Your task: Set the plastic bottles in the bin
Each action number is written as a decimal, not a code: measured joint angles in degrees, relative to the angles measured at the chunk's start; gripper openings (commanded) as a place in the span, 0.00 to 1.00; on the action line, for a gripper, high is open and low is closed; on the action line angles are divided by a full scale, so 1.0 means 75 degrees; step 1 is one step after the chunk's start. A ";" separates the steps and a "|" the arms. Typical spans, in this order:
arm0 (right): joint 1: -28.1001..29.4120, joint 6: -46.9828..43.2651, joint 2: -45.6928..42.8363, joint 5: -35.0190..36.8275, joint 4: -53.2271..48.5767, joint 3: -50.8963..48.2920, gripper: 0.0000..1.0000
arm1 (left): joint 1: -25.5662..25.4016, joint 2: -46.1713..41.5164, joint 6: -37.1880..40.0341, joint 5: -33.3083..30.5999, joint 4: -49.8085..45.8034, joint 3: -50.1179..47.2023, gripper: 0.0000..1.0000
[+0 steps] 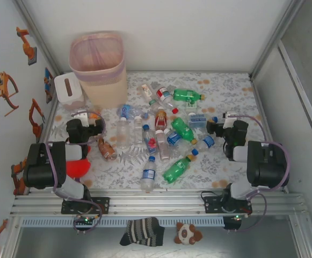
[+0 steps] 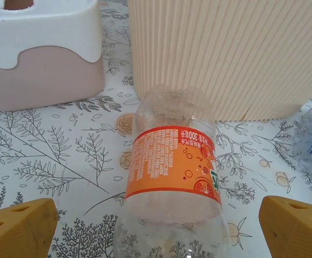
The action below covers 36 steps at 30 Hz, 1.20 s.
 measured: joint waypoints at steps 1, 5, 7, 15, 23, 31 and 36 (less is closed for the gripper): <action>0.0000 0.0000 0.0000 -0.0015 0.0000 0.0000 0.99 | 0.0000 0.0000 0.0000 0.0000 0.0000 0.0000 0.96; 0.0000 0.0003 0.0000 -0.0055 0.0006 0.0000 0.99 | 0.0000 0.0000 0.0000 0.0020 0.0000 0.0000 0.96; 0.0000 0.0000 0.0000 -0.0055 0.0026 0.0000 0.99 | 0.0000 0.0000 0.0000 0.0020 0.0000 0.0000 0.96; 0.0000 0.0000 0.0000 -0.0055 0.0052 0.0000 0.99 | -0.0058 0.0000 0.0029 -0.0099 0.0000 0.0000 0.96; 0.0000 0.0003 0.0000 -0.0055 0.0052 0.0000 0.99 | -0.0058 0.0000 0.0029 -0.0122 0.0000 0.0000 0.96; 0.0000 0.0000 0.0000 -0.0055 0.0052 0.0000 0.99 | -0.0058 0.0000 0.0029 -0.0122 0.0000 0.0000 0.96; 0.0000 0.0009 0.0000 0.0105 0.0044 0.0000 0.99 | -0.0058 0.0000 0.0029 -0.0122 0.0000 0.0000 0.96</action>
